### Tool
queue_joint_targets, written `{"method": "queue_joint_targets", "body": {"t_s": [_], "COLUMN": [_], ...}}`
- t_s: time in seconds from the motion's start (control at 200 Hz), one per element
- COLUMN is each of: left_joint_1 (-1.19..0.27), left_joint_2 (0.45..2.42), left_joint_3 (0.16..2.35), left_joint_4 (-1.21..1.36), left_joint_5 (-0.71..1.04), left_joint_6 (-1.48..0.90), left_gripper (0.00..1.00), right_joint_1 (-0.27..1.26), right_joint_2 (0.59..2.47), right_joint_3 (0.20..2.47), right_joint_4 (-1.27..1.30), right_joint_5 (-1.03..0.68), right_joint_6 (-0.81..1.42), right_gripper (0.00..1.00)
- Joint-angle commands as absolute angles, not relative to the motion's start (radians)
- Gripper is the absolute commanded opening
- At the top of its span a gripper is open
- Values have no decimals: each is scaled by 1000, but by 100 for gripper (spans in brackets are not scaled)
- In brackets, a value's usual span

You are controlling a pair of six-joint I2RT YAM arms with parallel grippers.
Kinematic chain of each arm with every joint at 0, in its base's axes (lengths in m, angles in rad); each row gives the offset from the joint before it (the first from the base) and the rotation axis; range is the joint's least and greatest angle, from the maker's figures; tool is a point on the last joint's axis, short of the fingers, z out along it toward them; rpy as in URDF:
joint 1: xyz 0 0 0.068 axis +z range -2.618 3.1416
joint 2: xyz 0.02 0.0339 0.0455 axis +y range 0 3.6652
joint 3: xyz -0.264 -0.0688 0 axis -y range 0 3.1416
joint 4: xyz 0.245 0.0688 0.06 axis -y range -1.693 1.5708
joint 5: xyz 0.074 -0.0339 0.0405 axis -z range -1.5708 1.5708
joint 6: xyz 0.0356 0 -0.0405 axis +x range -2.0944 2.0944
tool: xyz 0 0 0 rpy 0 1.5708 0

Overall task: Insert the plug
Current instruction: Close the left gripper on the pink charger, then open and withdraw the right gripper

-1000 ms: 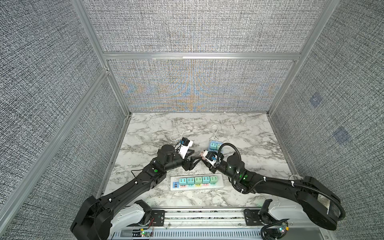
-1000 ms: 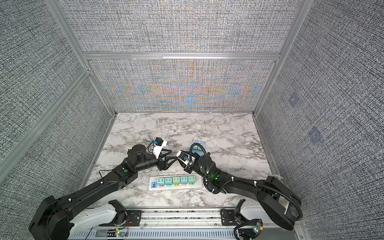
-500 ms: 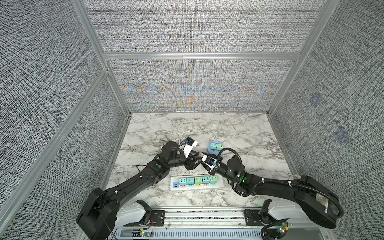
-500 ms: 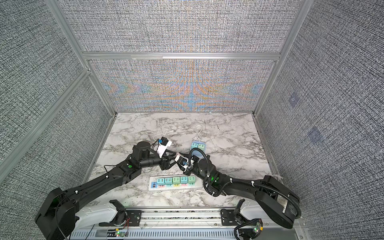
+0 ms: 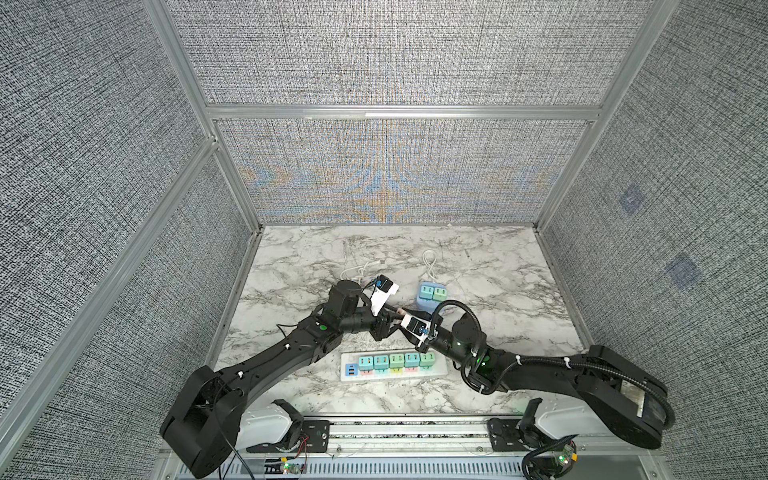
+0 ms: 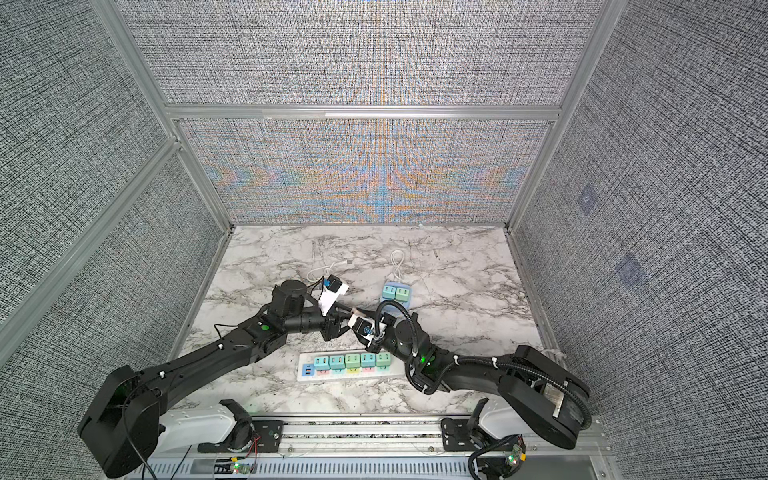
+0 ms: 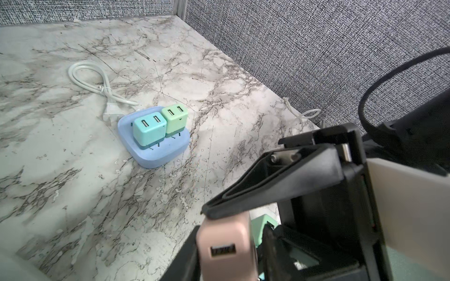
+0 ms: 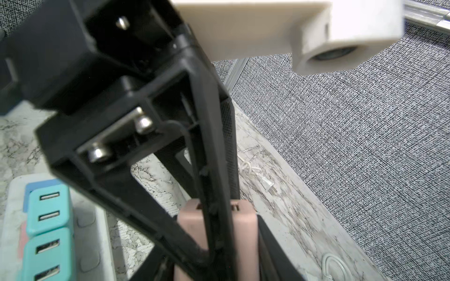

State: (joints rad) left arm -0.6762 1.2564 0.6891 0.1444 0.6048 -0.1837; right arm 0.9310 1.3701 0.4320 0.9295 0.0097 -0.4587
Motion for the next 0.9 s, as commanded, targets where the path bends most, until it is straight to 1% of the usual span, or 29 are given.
{"method": "queue_joint_targets", "body": {"t_s": [0.0,0.06,0.135,0.255,0.295,0.335,0.48,0.505,0.565,0.61,0.68,0.89], "left_joint_1": [-678,-679,-679,-679,-678,-679,-676,-676,-672,-670,-661,-593], "left_joint_2": [1274,1286,1302,1322,1326,1330,1345,1345,1345,1342,1330,1275], "left_joint_3": [693,699,706,716,718,722,784,791,813,831,843,832], "left_joint_4": [114,113,120,140,152,158,82,76,50,22,7,48], "left_joint_5": [677,689,695,688,679,669,592,576,516,465,398,258], "left_joint_6": [-151,-146,-145,-144,-145,-147,-132,-131,-149,-141,-133,-91], "left_gripper": [35,26,14,4,1,0,0,0,0,0,0,0], "right_joint_1": [932,931,932,932,933,932,934,933,933,933,933,915], "right_joint_2": [1359,1353,1346,1336,1334,1331,1311,1305,1289,1274,1241,1144], "right_joint_3": [434,431,426,417,413,410,382,376,356,336,302,183], "right_joint_4": [1036,1033,1034,1036,1037,1038,1047,1052,1063,1074,1094,1159], "right_joint_5": [11,9,6,6,7,9,21,24,34,42,58,140], "right_joint_6": [-463,-463,-463,-456,-454,-452,-442,-439,-436,-435,-436,-466], "right_gripper": [0,0,0,0,9,22,71,78,90,95,99,99]}}
